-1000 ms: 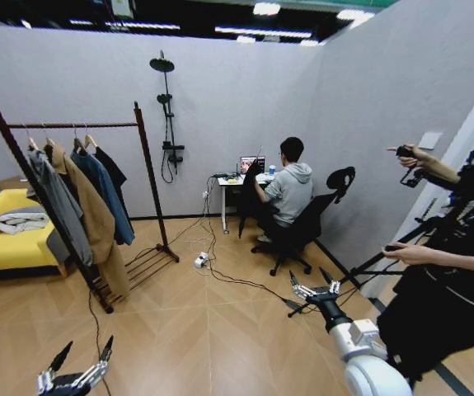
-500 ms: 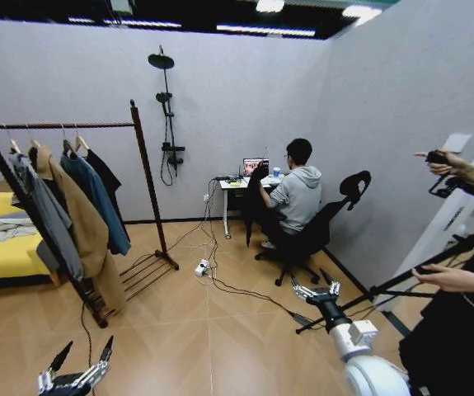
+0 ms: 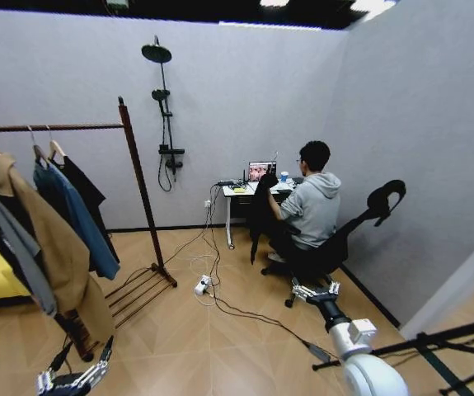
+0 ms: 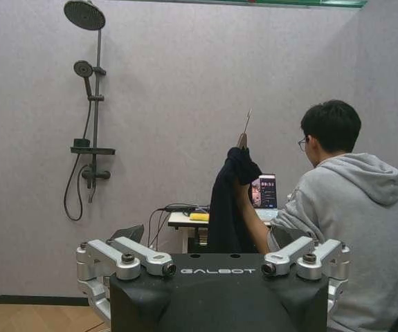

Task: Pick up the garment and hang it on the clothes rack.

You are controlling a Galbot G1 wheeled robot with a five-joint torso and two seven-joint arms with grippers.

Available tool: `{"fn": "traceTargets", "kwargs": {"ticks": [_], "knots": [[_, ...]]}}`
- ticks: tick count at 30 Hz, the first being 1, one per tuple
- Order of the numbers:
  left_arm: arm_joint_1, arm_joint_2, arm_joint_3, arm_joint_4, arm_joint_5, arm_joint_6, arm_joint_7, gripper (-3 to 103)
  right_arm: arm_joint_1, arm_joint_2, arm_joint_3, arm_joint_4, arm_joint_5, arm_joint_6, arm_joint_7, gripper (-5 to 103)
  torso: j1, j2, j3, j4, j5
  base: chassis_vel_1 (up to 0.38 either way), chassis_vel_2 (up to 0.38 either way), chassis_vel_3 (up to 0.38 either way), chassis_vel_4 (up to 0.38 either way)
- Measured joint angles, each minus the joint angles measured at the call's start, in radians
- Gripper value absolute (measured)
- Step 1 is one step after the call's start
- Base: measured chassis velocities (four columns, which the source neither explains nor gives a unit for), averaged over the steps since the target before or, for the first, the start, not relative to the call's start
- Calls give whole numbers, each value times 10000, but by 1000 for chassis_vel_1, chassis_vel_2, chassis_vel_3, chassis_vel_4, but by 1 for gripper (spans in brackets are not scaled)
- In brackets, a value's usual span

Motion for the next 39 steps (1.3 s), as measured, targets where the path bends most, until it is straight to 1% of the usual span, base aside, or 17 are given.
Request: {"fn": "traceTargets", "kwargs": {"ticks": [2, 5, 8, 10, 13, 16, 19, 20, 23, 26, 29, 31, 33, 35, 37, 38, 39], "knots": [[0, -1, 0, -1, 0, 0, 8, 100, 14, -10, 0, -16, 0, 2, 1, 100, 4, -2, 2, 4, 6, -324, 343, 352, -357], [0, 0, 0, 0, 1, 0, 1, 100, 29, -11, 6, -35, -1, 9, 6, 100, -3, 3, -3, 1, -8, -357, 358, 360, -362], [0, 0, 0, 0, 0, 0, 2, 100, 83, -7, 35, -64, -8, 8, 8, 100, 0, -1, 1, 1, 7, -334, 358, 327, -350], [0, 0, 0, 0, 0, 0, 4, 100, 104, -5, 83, -72, -14, 6, 18, 100, -5, 4, -3, 1, -4, -352, 363, 342, -350], [0, -1, 0, -1, 0, 0, 3, 100, 122, 0, 140, -76, -28, -16, 36, 100, 0, 1, 1, 3, 5, -356, 363, 361, -349], [0, -1, 0, 0, 0, 0, 4, 100, 119, -6, 180, -54, -57, -31, 54, 100, -3, 3, -3, 0, -6, -350, 366, 379, -366], [0, 0, 0, -1, 0, 0, 2, 100, 117, -10, 191, -32, -253, -10, 35, 100, 0, 0, 1, 3, 5, -331, 345, 363, -370], [1, 0, 1, 0, 0, 0, 1, 100, 110, -10, 185, 12, -309, -10, 58, 100, 0, 2, -2, -3, -8, -352, 345, 342, -365], [0, 0, -1, -1, 0, 0, 3, 100, 110, -3, 157, 67, -381, -18, 104, 100, -3, 3, -2, 2, 6, -361, 364, 350, -354], [0, 0, 0, 0, 0, 0, 2, 100, 105, 64, 86, 126, -637, -24, 127, 100, 0, 1, -1, -3, -11, -358, 357, 355, -379], [0, 0, 0, -1, 0, 0, 5, 100, 104, 128, 6, 184, -750, -63, 180, 100, -2, 2, -1, 0, 9, -348, 348, 332, -339], [0, 0, 0, 0, 0, 0, 5, 100, 111, 157, -99, 272, -899, -76, 394, 100, 0, 2, -2, -3, -13, -358, 350, 354, -328], [0, 0, 0, -1, 0, 0, 2, 100, 195, 154, -172, 369, -906, -110, 708, 100, -1, 0, 0, 0, 13, -313, 337, 338, -349], [0, 0, 0, -1, 0, 0, 3, 100, 256, 147, -173, 471, -843, -210, 804, 100, 5, -2, 2, 3, 7, -277, 321, 307, -319], [0, 2, 1, 0, 0, 0, 1, 100, 446, 142, -214, 853, -493, -680, 1414, 100, 10, -3, 2, -8, -12, -223, 223, 216, -244], [0, 2, 1, 0, 0, 0, 1, 100, 446, 142, -214, 853, -493, -680, 1414, 100, 10, -3, 2, -8, -12, -194, 193, 156, -244], [0, 1, 0, -1, 0, 0, 1, 100, 550, 139, -248, 1008, -356, -918, 1742, 100, 10, -4, 2, 0, 1, -194, 193, 87, -93]]}}
